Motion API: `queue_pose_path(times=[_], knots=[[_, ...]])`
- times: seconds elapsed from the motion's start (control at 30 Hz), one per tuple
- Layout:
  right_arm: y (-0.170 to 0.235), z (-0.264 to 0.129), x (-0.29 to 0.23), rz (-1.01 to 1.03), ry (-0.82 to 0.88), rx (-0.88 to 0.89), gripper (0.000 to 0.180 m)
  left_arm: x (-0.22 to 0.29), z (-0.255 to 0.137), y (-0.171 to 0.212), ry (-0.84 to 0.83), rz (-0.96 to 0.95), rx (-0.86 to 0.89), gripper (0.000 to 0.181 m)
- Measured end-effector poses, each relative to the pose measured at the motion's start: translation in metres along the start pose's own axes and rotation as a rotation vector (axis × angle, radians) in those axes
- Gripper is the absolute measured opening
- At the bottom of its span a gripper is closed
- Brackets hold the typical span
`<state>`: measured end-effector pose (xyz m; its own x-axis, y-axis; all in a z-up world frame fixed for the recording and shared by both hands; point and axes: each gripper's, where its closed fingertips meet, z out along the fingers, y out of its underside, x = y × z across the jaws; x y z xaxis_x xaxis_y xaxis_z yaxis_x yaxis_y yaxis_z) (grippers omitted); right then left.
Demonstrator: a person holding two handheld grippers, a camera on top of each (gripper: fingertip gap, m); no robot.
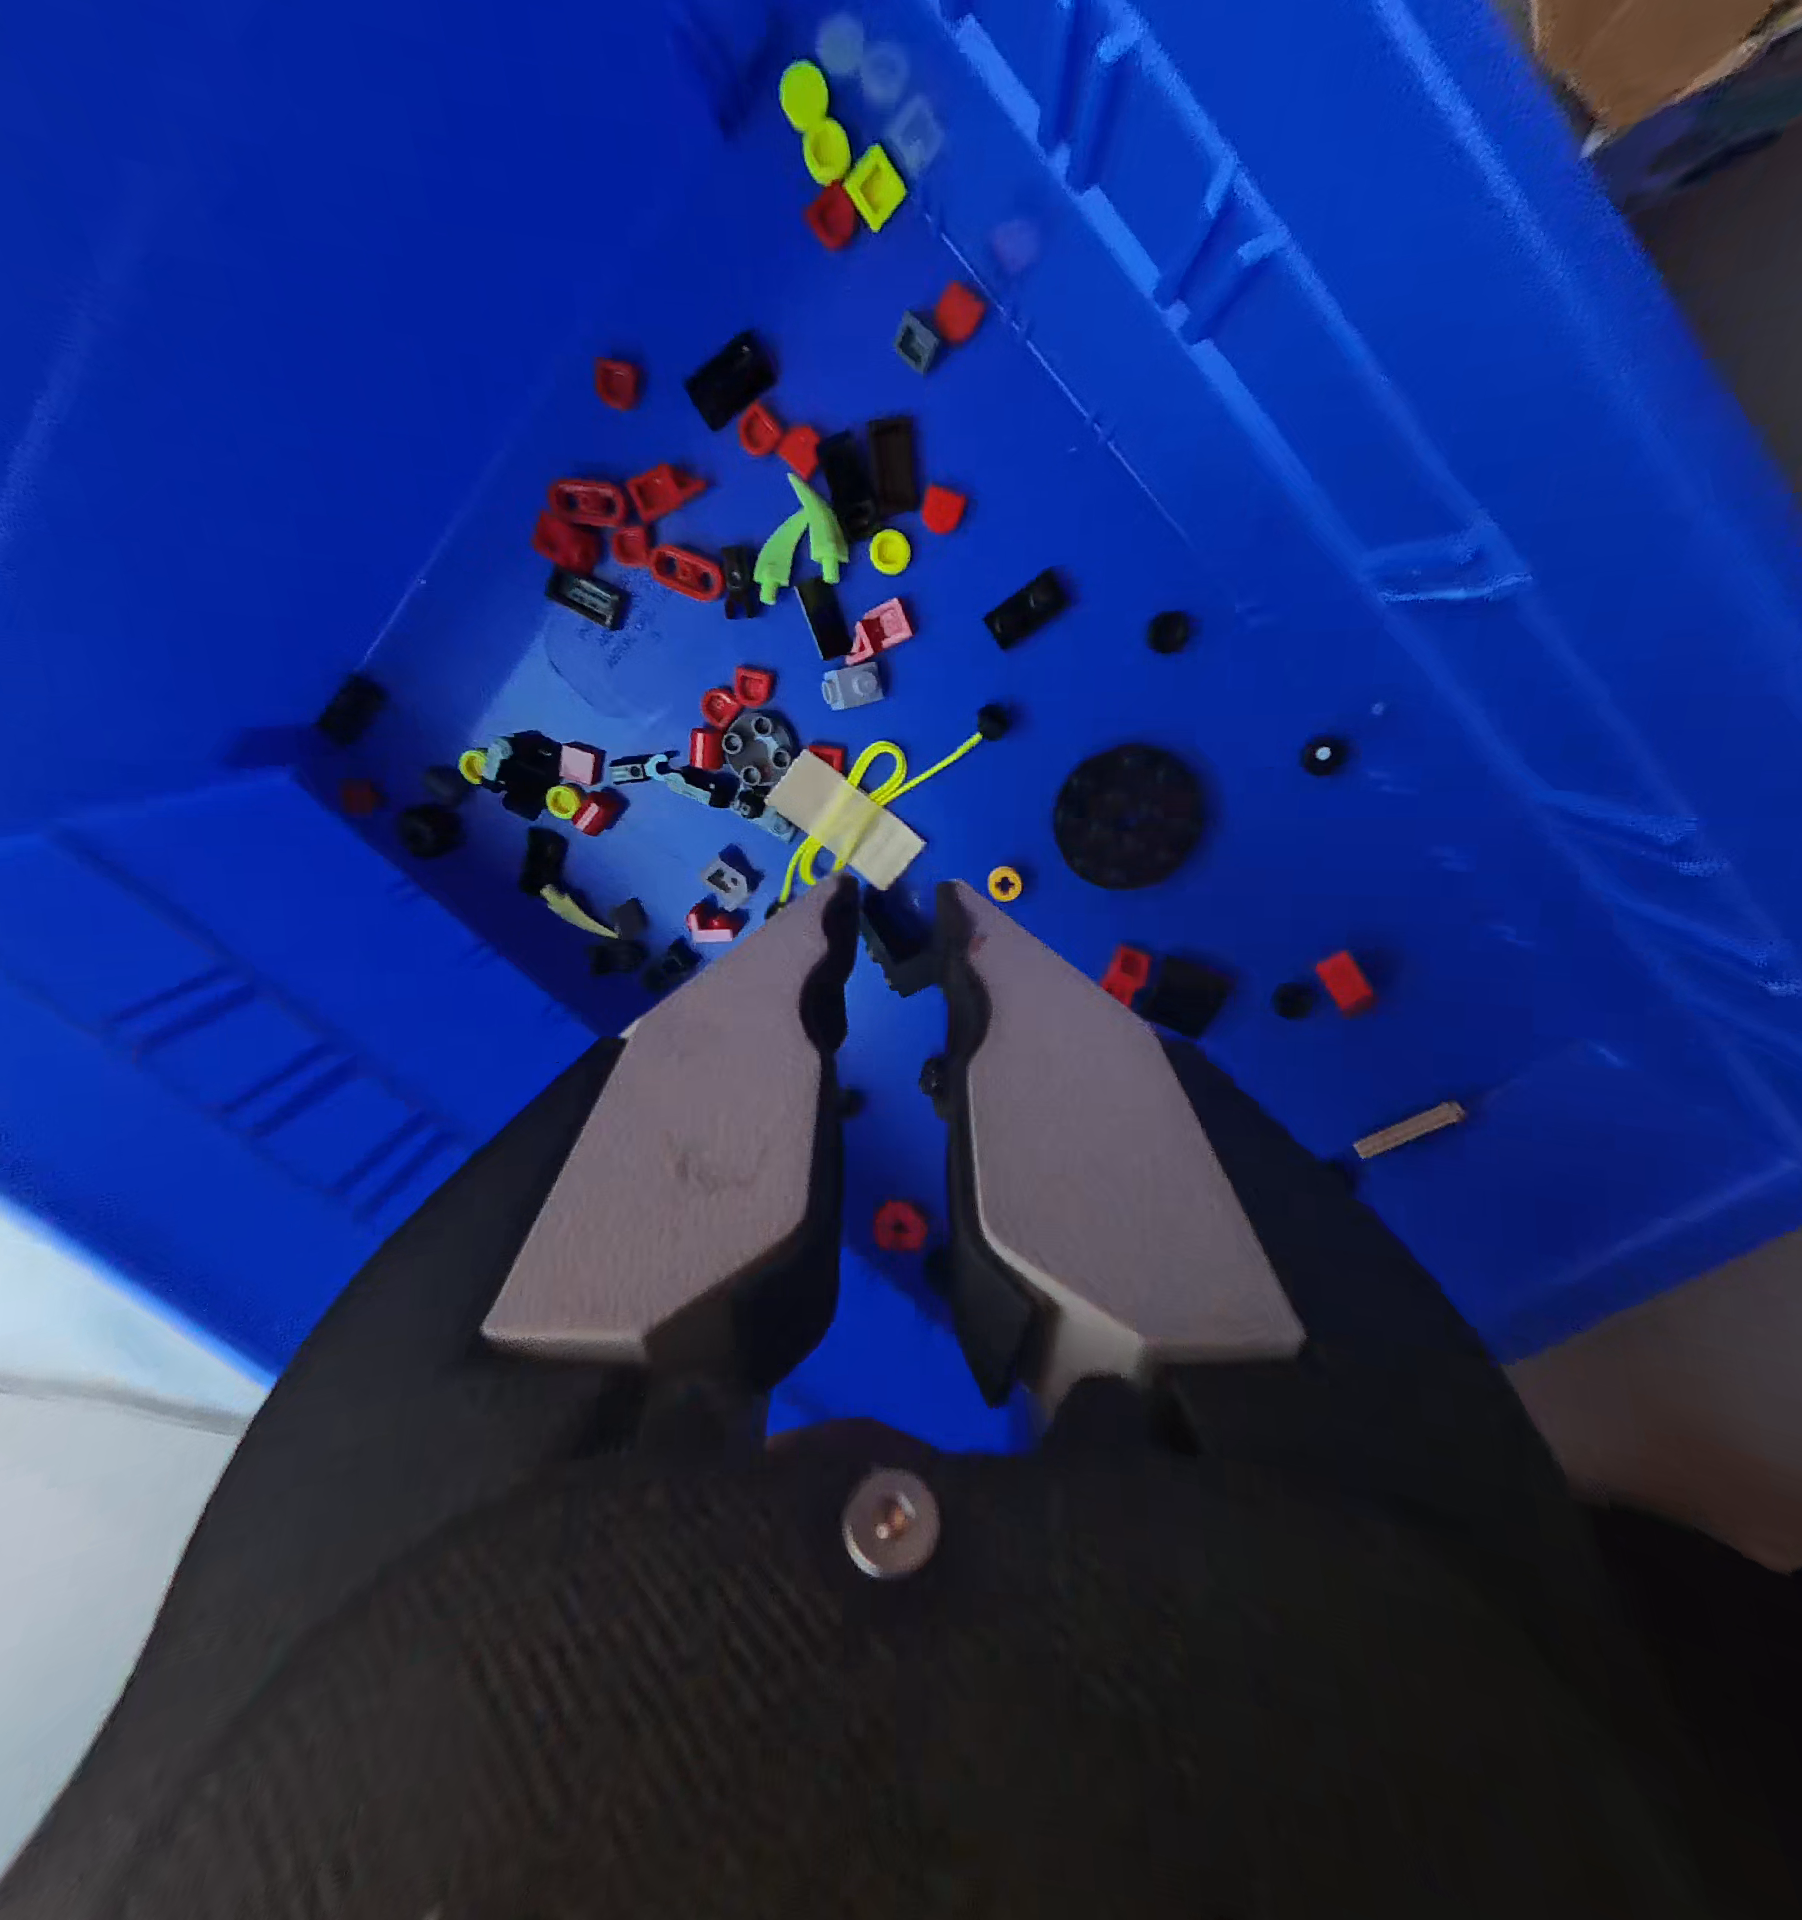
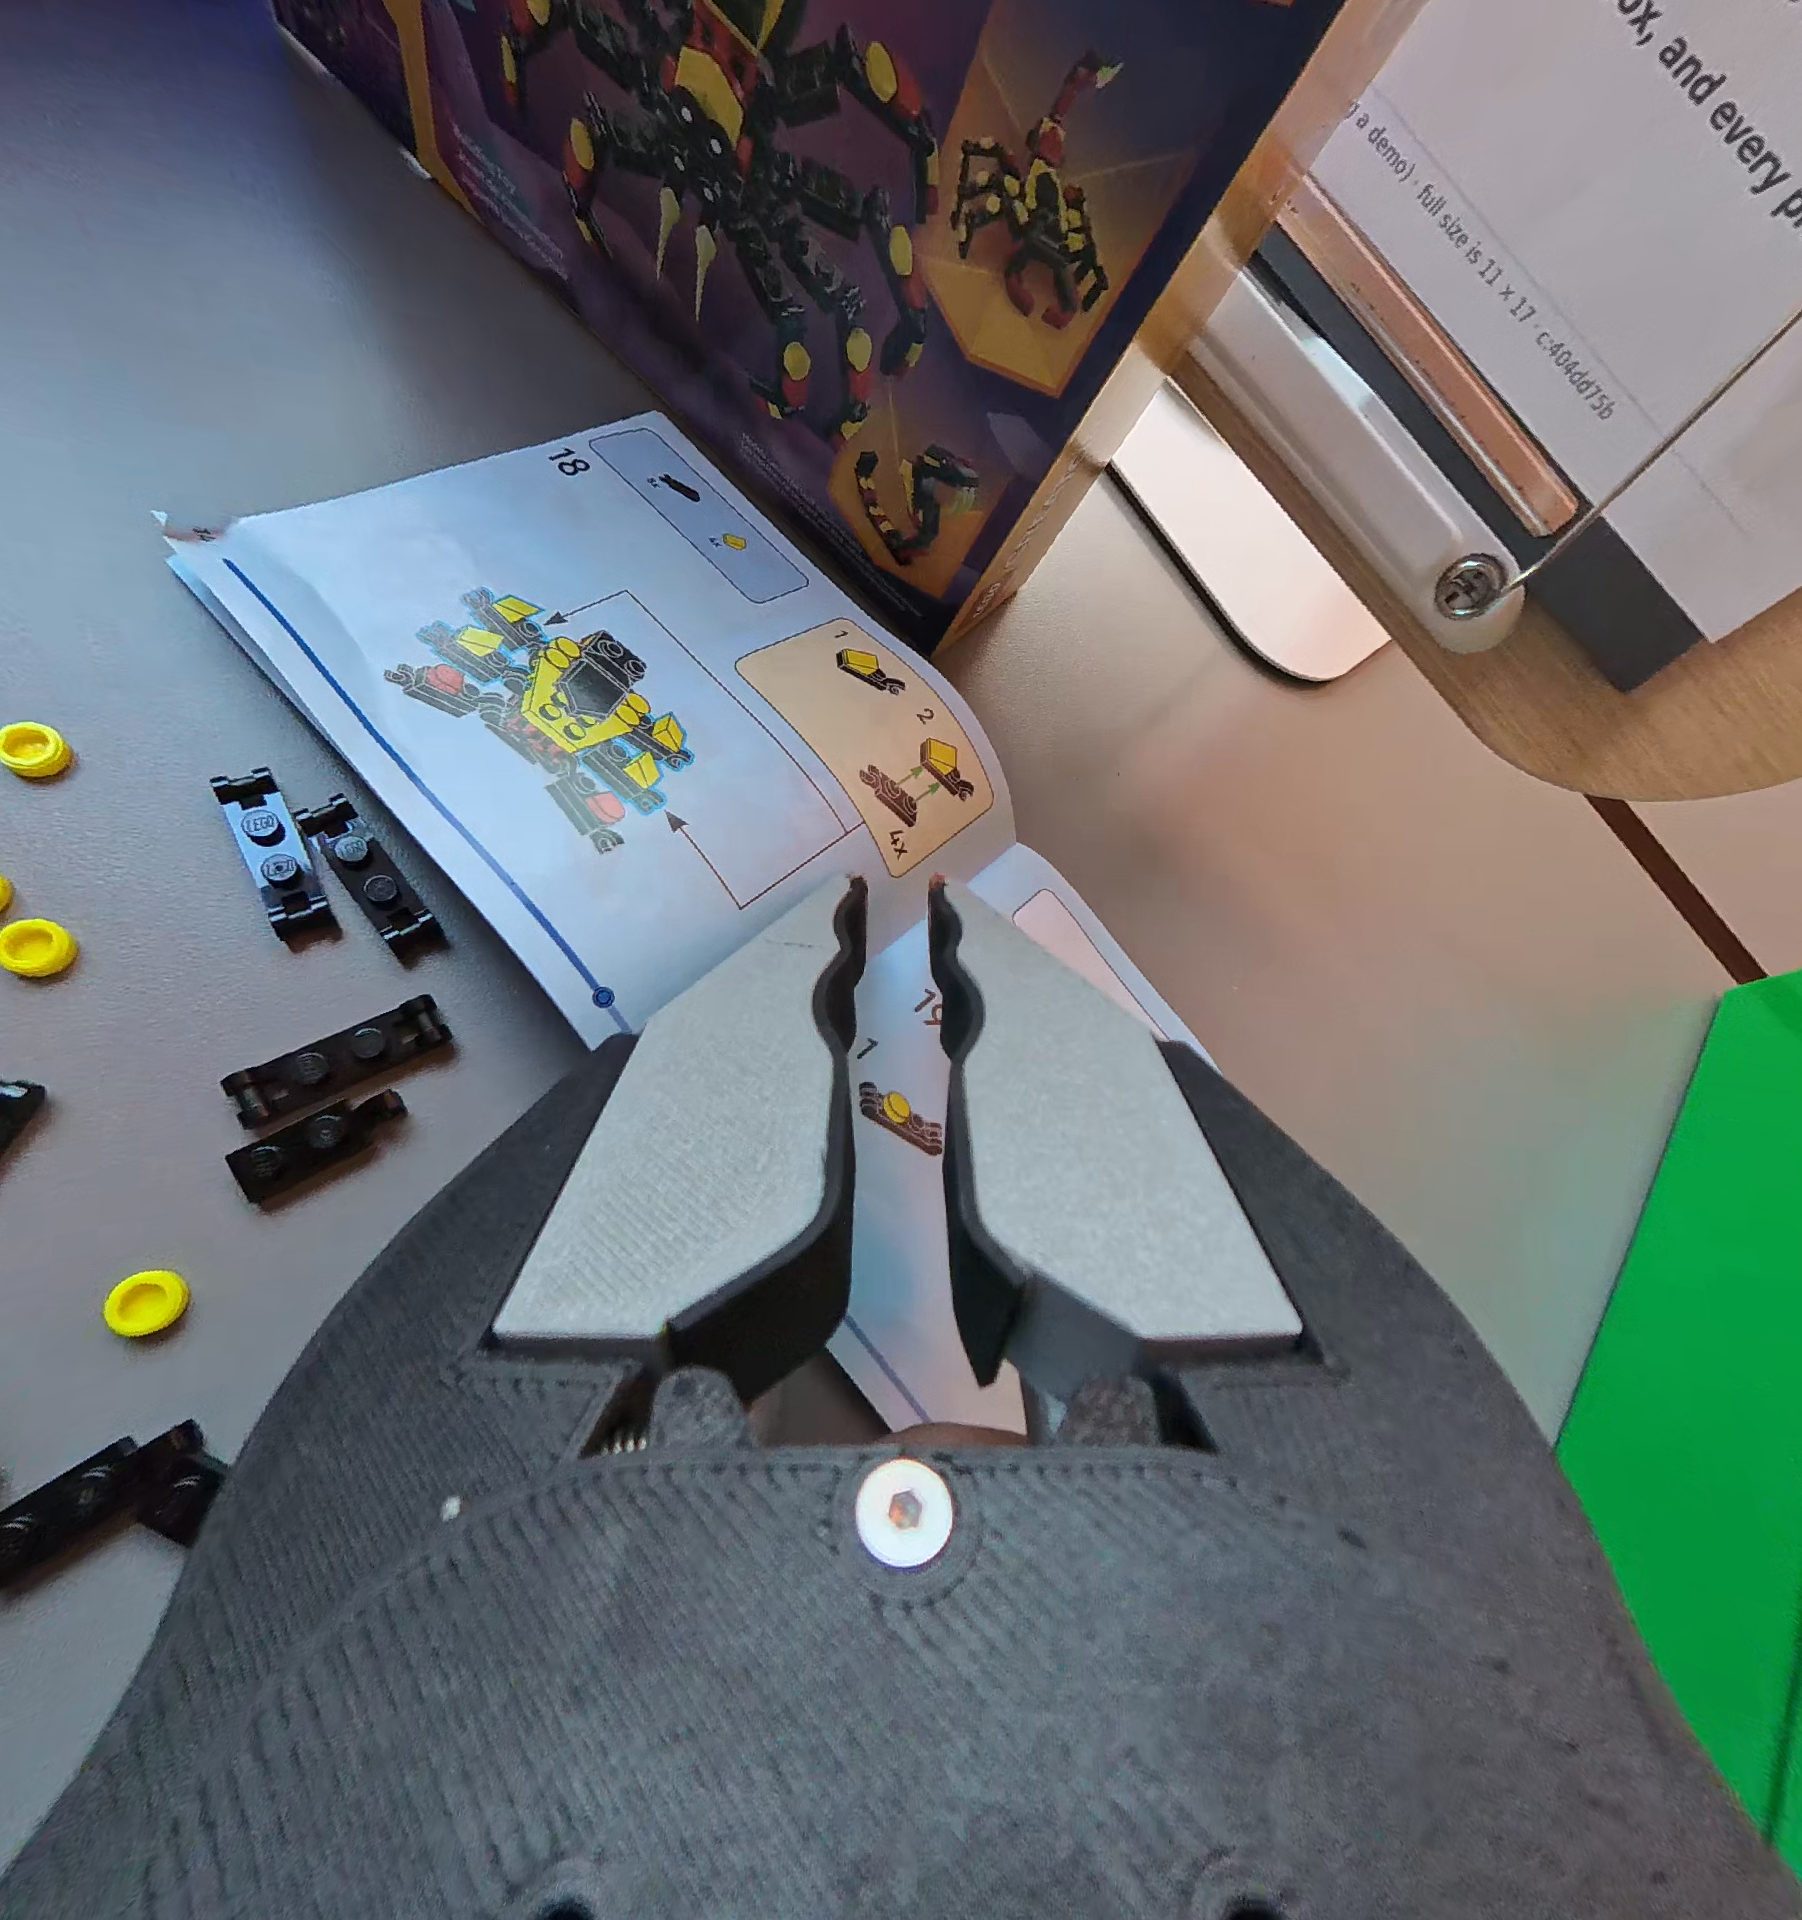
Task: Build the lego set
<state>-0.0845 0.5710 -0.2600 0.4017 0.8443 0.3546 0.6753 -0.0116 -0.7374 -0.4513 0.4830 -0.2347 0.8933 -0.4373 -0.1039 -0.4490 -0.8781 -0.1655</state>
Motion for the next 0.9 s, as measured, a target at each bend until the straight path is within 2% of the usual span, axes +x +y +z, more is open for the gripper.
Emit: queue_pose_path(times=[0.2,0.53,0.73,0.9], knots=[[0.0,-0.001,0.0,0.003,-0.009,0.004,0.009,0.006,0.017,0.012,0.035,0.035,-0.093,0.016],[0.001,-0.001,-0.001,-0.006,-0.01,0.0,0.008,-0.03,0.006,-0.007,-0.107,-0.092,0.012,0.019],[0.001,0.0,-0.001,-0.009,-0.011,-0.002,0.008,-0.008,0.011,-0.042,-0.05,-0.052,0.098,0.018],[0.001,0.0,-0.001,-0.01,-0.01,-0.003,0.008,0.008,0.033,-0.053,-0.044,0.014,0.05,0.012]])
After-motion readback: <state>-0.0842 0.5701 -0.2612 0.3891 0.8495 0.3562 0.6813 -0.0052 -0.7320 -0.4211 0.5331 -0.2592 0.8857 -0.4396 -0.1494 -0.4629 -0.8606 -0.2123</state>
